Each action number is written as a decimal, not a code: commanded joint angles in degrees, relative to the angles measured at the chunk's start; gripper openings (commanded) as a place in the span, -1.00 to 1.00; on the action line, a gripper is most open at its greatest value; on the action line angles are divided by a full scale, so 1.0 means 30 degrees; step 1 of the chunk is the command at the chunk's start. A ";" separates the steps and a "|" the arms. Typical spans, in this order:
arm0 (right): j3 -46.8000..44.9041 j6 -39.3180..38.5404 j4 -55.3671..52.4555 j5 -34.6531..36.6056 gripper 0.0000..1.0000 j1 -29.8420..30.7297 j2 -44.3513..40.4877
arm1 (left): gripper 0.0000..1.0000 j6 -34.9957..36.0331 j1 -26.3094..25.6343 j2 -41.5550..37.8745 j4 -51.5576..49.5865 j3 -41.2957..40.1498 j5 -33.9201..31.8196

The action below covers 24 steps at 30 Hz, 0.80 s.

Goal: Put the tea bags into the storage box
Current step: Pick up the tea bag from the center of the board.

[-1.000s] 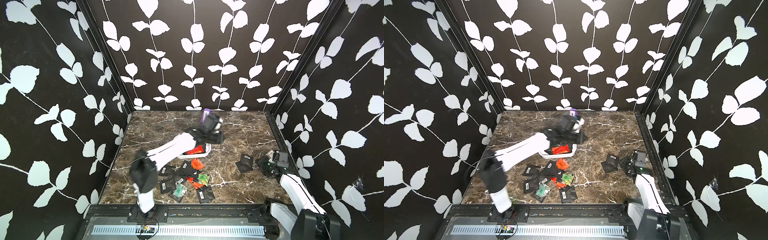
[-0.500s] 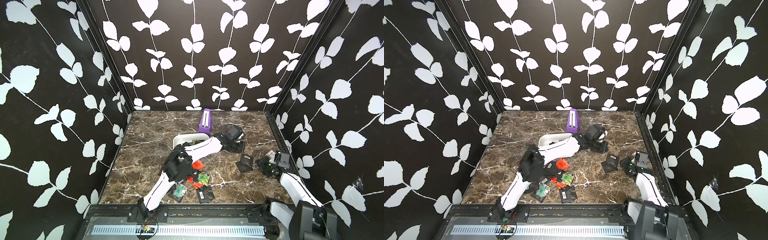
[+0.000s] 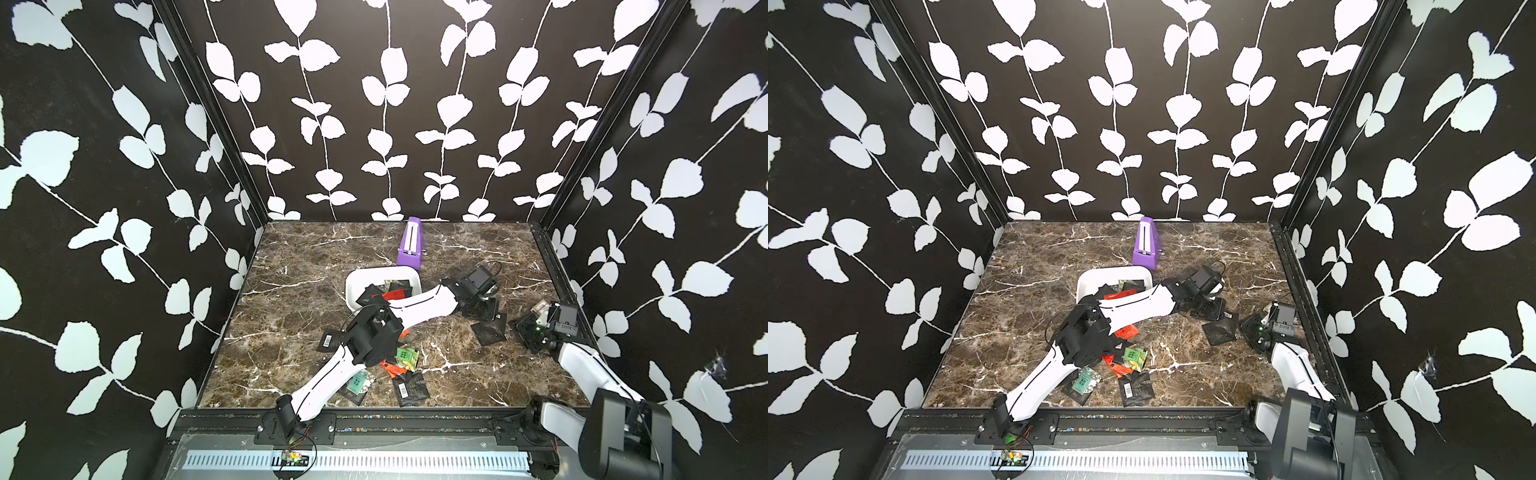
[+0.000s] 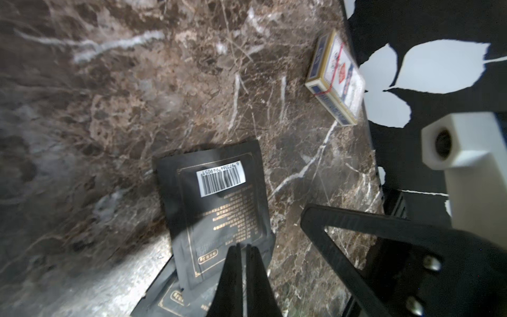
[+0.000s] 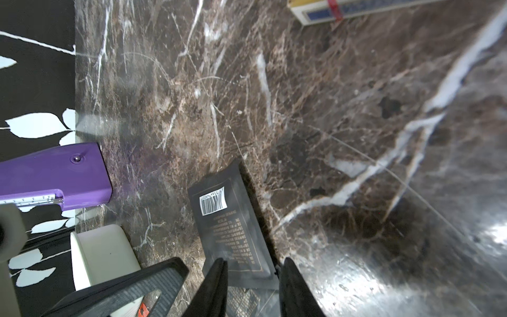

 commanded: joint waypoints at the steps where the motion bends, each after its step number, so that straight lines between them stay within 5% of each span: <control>1: -0.0526 -0.0295 0.0995 -0.0374 -0.31 -0.0127 0.0465 | -1.00 0.0214 -0.0082 0.0125 -0.0766 0.0425 -0.0452; 24: -0.0160 -0.0848 0.4111 -0.1516 -0.15 -0.0135 0.4684 | -1.00 0.0773 -0.0082 0.0795 -0.1769 -0.0608 -0.1744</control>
